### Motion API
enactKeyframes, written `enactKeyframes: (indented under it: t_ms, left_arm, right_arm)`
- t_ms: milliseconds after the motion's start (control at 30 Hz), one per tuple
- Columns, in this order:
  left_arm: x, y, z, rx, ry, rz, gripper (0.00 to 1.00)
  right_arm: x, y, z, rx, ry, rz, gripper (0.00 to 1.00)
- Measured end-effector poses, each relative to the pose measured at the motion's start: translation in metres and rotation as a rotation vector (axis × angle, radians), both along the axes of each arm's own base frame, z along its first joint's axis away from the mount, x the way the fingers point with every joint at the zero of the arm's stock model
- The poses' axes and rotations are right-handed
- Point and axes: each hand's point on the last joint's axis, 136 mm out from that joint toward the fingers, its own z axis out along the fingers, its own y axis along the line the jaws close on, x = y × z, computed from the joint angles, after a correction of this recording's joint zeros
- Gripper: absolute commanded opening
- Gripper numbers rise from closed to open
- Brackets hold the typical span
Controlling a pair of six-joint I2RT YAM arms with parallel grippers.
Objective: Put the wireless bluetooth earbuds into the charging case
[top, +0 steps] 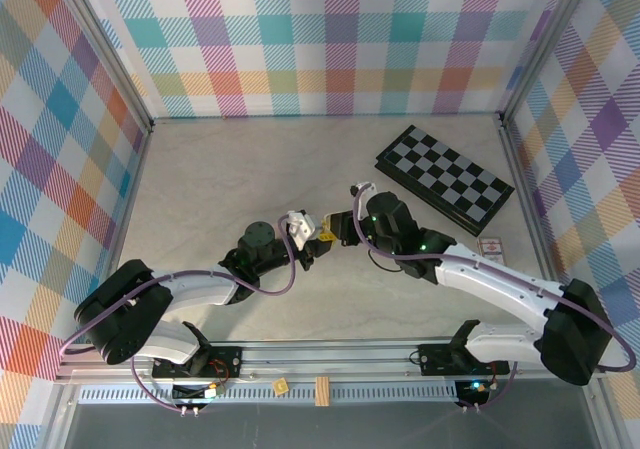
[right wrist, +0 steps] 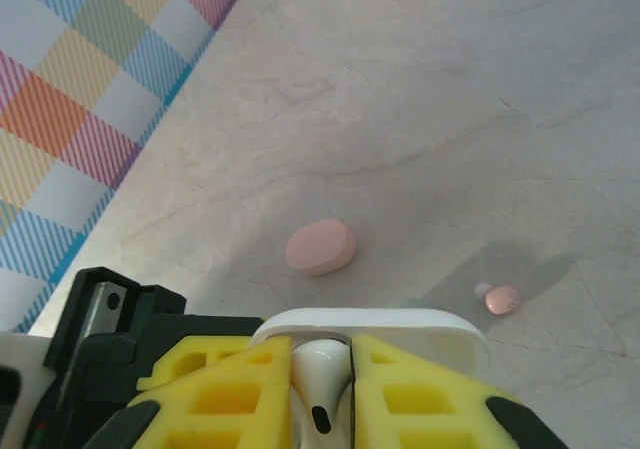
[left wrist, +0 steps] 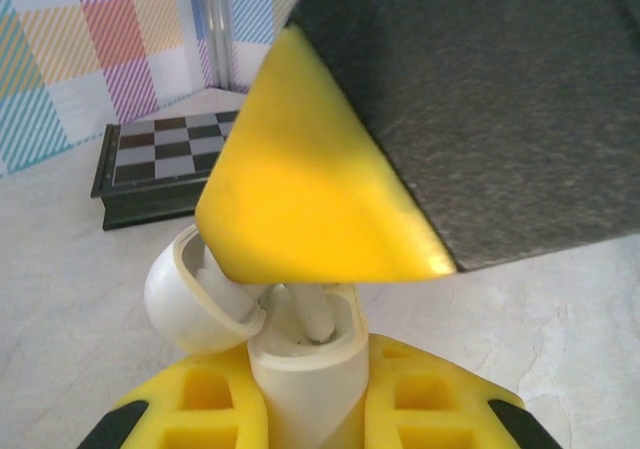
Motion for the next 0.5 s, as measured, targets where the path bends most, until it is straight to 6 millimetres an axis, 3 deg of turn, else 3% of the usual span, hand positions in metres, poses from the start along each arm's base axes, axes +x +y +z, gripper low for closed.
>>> enactKeyframes:
  t_ms: [500]
  left_arm:
    - [0.0004, -0.0004, 0.0059, -0.017, -0.017, 0.0, 0.0]
  right_arm:
    - [-0.0049, -0.0001, 0.0081, 0.065, -0.043, 0.015, 0.19]
